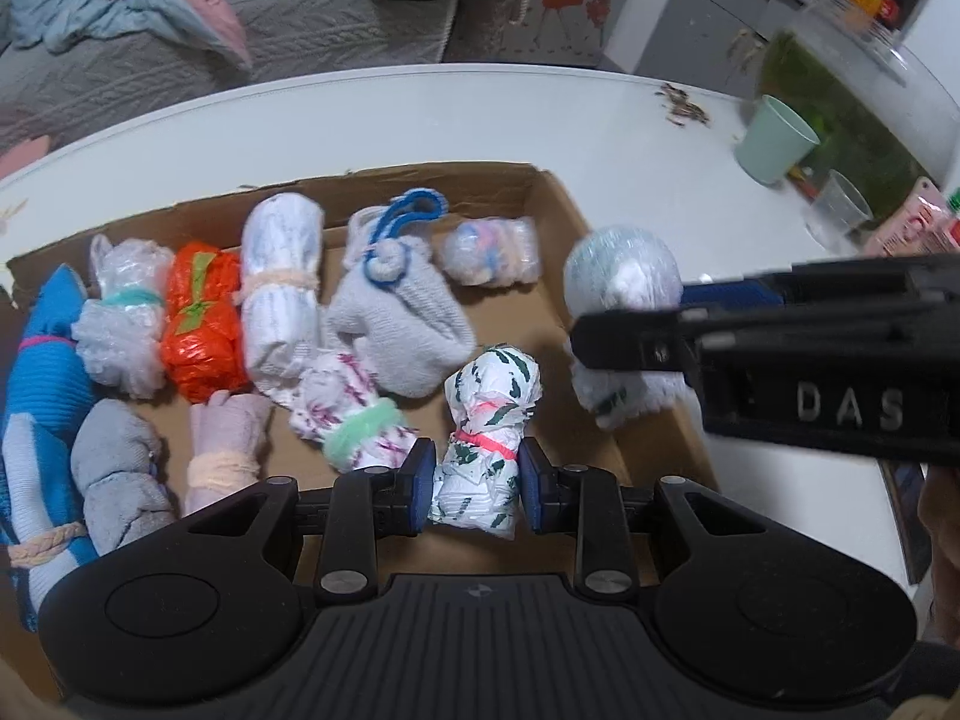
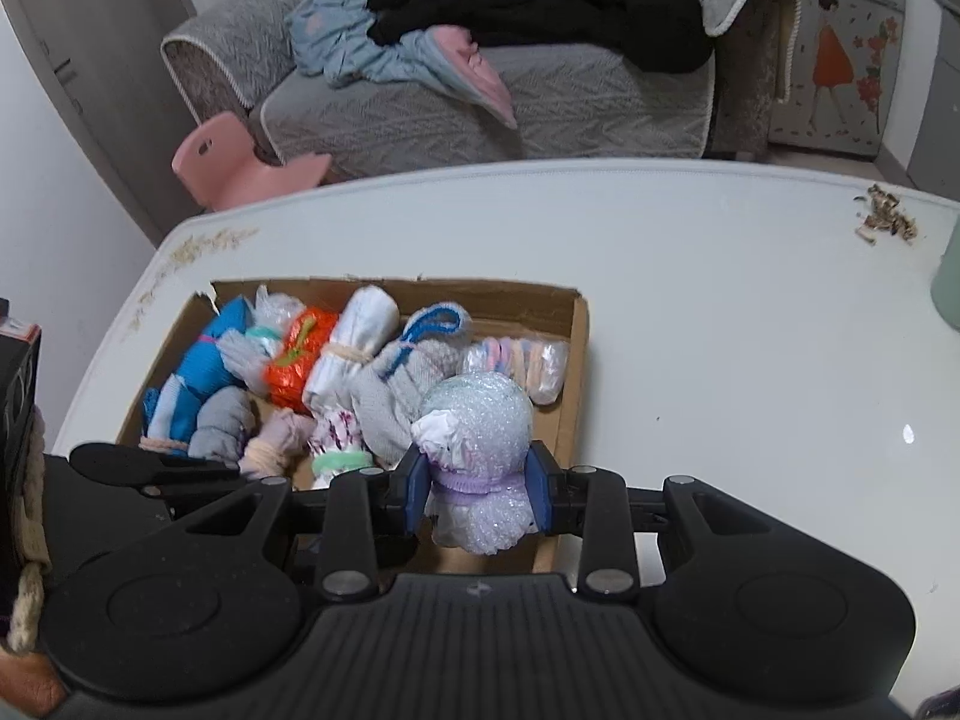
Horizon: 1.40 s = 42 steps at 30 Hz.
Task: Organize objects
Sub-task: 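Carry both bundles over the box toward the floral white sock, then lower the green-leaf sock with the left tool while the right tool lowers the bubble-wrapped ball, opening both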
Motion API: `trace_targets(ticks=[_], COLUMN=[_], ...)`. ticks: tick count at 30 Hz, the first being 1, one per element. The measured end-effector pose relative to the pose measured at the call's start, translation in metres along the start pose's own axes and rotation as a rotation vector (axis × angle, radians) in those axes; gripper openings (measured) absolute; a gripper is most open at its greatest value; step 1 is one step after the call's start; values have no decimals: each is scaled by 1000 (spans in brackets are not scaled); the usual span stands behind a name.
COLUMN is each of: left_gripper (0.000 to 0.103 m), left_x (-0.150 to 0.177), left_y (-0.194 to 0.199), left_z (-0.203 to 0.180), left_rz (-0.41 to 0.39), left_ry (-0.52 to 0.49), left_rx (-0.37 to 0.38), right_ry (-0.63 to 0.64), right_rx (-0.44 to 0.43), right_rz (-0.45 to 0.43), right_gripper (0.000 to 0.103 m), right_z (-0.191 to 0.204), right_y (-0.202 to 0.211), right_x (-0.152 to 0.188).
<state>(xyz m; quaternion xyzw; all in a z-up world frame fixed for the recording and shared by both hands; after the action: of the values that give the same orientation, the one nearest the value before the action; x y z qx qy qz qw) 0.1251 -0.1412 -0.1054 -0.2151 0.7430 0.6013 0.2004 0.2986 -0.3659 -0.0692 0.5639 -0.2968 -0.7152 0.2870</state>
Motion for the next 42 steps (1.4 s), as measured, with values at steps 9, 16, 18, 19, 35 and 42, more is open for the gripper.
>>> trace_targets(ticks=[9,16,18,19,35,42], left_gripper=[36,37,37,39,66,76], left_x=[-2,-3,-3,-3,-2,0], left_y=[-7,-7,-7,-7,15,36], left_z=[-2,-3,-3,-4,-12,-11], left_rz=[-6,-4,-3,2,7,0], left_ry=[5,-1,-1,-5,-27,-35], left_rx=[-6,-7,-2,3,22,8], right_ry=[32,45,44,45,40,56], right_rx=[9,19,19,19,3,-10], right_rz=[76,82,80,80,64,82], right_gripper=[32,33,33,33,44,50], right_z=[2,2,1,1,-1,4], right_y=[-24,-22,-21,-21,-11,-9], right_x=[5,7,7,7,0,3])
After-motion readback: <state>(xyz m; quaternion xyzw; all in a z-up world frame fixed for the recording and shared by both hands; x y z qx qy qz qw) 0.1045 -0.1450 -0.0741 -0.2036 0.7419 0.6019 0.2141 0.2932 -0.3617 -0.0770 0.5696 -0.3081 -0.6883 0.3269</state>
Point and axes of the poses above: each gripper's, at about its wrist camera, not at the fingertips, and y roughly against the way its jaws point, z to its left, x to its underside, the point moved 1 cm from there along -y, roughly the way its jaws point, and after that the axes turned 7 degrees about -z, right-handed, at the moved point
